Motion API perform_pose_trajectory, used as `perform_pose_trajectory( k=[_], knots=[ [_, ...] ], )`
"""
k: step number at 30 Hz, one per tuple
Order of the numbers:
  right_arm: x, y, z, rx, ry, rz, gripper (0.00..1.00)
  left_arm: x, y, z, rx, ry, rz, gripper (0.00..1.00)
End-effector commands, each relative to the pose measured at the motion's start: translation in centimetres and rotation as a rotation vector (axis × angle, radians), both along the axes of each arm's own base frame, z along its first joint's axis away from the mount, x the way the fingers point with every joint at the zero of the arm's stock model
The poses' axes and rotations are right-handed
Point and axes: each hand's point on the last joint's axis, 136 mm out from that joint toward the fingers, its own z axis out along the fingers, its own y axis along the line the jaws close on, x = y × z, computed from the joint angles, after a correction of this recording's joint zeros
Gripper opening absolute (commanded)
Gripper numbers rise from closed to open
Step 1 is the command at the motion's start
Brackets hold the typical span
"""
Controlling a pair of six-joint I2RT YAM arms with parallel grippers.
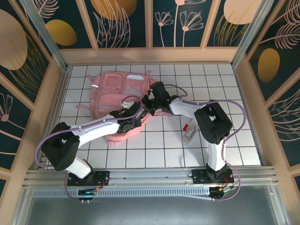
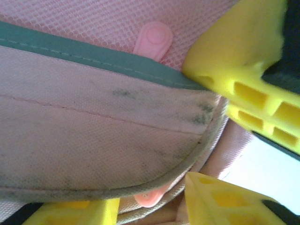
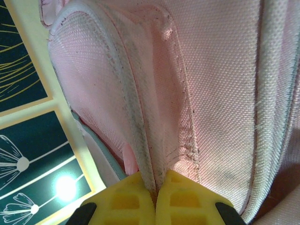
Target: Pack the student bag
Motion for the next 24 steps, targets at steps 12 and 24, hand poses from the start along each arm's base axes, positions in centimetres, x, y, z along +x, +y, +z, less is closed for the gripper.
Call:
perform_pose_trajectory(
  k=[12,24],
  knots=[
    [-2.8,1.6,5.5,0.119,-0.037,0.089,0.0,3.1,-0.1,2.5,0.086,-0.094,-0.034,0.05],
    [0.4,-2.1,3.4,-0.001,-0.11,0.049,0.0,0.9,-0.5,4.4,-0.018,-0.095,-0.135,0.0]
  ],
)
